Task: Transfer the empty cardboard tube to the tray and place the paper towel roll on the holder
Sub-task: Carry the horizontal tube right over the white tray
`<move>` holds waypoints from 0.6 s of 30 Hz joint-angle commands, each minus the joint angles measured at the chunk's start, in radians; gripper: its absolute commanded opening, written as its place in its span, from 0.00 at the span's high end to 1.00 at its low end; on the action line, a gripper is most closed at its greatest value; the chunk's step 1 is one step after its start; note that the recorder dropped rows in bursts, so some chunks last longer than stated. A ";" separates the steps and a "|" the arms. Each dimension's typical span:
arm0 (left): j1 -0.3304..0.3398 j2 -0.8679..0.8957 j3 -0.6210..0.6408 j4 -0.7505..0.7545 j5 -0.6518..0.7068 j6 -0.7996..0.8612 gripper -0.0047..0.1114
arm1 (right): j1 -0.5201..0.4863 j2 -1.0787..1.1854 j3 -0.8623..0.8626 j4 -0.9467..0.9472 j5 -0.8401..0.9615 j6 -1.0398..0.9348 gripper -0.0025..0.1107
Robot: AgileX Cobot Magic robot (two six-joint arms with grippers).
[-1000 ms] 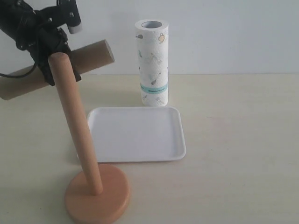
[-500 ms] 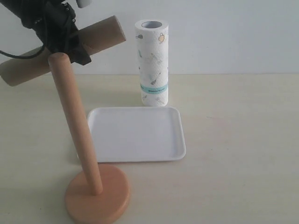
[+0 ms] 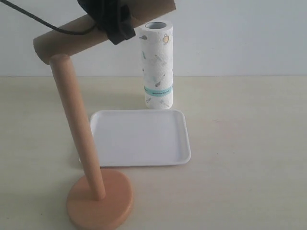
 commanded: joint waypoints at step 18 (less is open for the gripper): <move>-0.103 0.275 -0.123 0.128 0.081 -0.120 0.92 | -0.003 -0.004 -0.001 0.002 -0.004 0.000 0.95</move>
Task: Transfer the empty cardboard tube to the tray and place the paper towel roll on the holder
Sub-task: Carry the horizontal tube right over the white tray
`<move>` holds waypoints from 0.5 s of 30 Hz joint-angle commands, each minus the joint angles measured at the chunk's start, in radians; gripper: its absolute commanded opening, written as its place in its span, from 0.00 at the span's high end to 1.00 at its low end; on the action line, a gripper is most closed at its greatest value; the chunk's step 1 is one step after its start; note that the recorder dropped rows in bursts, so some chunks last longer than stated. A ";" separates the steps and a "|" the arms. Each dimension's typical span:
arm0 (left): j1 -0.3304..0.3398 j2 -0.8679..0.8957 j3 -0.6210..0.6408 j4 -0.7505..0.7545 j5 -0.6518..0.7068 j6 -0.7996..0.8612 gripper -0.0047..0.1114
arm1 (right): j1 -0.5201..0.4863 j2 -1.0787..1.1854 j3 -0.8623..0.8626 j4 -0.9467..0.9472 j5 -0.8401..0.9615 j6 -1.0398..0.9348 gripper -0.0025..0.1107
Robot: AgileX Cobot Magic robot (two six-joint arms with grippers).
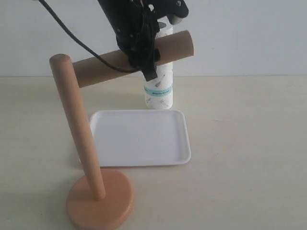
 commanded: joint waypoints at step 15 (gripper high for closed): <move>-0.053 0.201 -0.006 0.003 0.048 0.137 0.92 | -0.003 -0.004 -0.001 0.002 -0.006 0.000 0.95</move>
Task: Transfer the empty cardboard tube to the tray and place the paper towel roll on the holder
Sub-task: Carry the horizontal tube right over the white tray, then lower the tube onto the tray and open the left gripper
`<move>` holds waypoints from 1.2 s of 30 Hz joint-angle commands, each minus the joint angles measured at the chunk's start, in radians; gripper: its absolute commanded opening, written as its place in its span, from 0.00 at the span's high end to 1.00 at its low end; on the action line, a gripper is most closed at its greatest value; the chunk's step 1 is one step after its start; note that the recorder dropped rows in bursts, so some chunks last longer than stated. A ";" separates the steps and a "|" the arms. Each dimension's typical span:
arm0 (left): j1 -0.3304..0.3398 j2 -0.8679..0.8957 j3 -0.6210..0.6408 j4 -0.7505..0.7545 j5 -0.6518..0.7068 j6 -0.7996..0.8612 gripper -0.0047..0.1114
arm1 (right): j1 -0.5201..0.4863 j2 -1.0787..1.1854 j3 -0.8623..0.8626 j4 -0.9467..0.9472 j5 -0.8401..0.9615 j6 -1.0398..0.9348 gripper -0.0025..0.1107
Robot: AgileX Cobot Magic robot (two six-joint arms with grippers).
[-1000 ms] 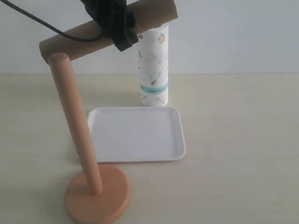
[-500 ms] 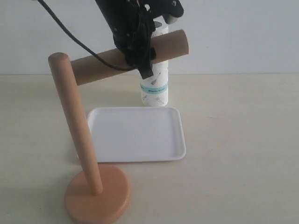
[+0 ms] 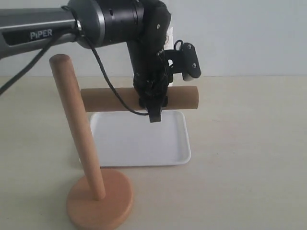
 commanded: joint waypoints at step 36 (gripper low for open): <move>0.026 -0.086 0.022 -0.058 -0.080 -0.036 0.92 | -0.003 -0.004 -0.001 0.002 -0.006 0.000 0.95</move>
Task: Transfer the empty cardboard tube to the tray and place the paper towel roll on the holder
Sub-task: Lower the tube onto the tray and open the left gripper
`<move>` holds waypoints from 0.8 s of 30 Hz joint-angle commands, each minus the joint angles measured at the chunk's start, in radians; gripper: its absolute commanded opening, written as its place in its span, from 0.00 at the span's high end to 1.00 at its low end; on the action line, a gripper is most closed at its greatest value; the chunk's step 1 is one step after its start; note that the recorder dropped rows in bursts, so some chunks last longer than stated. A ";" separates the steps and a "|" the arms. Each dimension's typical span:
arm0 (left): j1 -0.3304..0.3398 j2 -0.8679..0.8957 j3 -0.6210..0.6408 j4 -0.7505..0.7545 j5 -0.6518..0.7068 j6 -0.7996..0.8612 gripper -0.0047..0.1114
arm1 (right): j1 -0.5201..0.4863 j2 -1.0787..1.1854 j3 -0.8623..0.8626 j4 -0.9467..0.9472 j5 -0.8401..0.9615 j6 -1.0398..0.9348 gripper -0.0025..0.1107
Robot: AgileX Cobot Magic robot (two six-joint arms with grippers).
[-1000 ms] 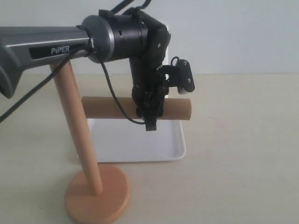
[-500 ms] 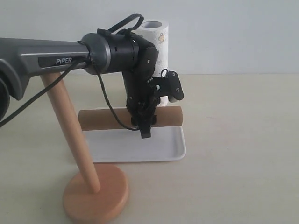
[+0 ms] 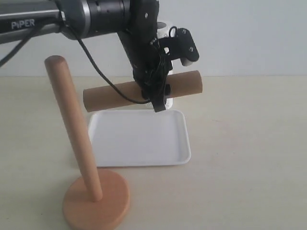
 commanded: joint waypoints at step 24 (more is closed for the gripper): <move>0.230 0.174 -0.035 -0.414 0.073 0.489 0.92 | -0.003 -0.004 -0.001 0.002 -0.007 0.000 0.95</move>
